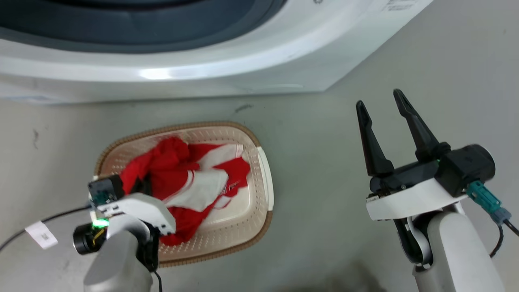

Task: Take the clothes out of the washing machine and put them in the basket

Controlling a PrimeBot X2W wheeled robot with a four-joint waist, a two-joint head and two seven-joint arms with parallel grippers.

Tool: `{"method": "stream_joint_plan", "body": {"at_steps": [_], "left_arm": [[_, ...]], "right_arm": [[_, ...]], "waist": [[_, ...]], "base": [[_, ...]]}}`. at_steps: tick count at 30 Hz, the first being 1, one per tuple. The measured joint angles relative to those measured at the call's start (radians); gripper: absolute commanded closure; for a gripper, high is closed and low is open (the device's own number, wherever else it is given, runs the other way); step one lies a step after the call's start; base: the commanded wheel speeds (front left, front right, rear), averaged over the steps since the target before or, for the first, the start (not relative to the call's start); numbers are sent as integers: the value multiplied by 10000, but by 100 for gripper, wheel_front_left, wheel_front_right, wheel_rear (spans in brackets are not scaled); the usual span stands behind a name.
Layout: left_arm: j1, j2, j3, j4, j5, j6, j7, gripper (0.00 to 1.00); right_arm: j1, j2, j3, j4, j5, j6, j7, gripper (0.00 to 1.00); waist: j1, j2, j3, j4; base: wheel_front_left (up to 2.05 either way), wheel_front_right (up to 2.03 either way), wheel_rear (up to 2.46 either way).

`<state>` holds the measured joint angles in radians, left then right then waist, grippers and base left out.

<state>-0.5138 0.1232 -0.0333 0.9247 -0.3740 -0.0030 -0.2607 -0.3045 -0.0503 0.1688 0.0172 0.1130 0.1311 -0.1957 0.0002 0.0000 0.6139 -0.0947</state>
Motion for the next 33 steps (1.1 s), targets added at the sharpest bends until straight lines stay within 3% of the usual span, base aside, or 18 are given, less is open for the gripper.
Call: {"method": "stream_joint_plan", "body": {"at_steps": [10,12,13,23,33], "left_arm": [[-1149,182,598,1087,123,-146,-23,100],[-1224,165,704,1204,167,-163,-23,49],[-1243,157,765,1277,148,-196,-23,0],[-473,153,1122,1375,370,-512,-23,0],[745,-301,1427,-332,991,-499,-23,0]], "right_arm": [[-554,0,119,-10,-119,0,-144,0],[-600,0,121,40,-119,0,-157,0],[-602,2,109,82,-125,0,-171,0],[-433,4,44,711,-75,0,-458,0],[437,2,-360,972,-247,0,-318,0]], "waist": [[0,0,1484,-261],[0,0,1605,-323],[0,0,1613,-349],[-1,0,385,-392],[-2,0,-1505,-252]], "base": [[0,0,0],[0,0,0],[0,0,0],[0,0,0],[0,0,0]]}}
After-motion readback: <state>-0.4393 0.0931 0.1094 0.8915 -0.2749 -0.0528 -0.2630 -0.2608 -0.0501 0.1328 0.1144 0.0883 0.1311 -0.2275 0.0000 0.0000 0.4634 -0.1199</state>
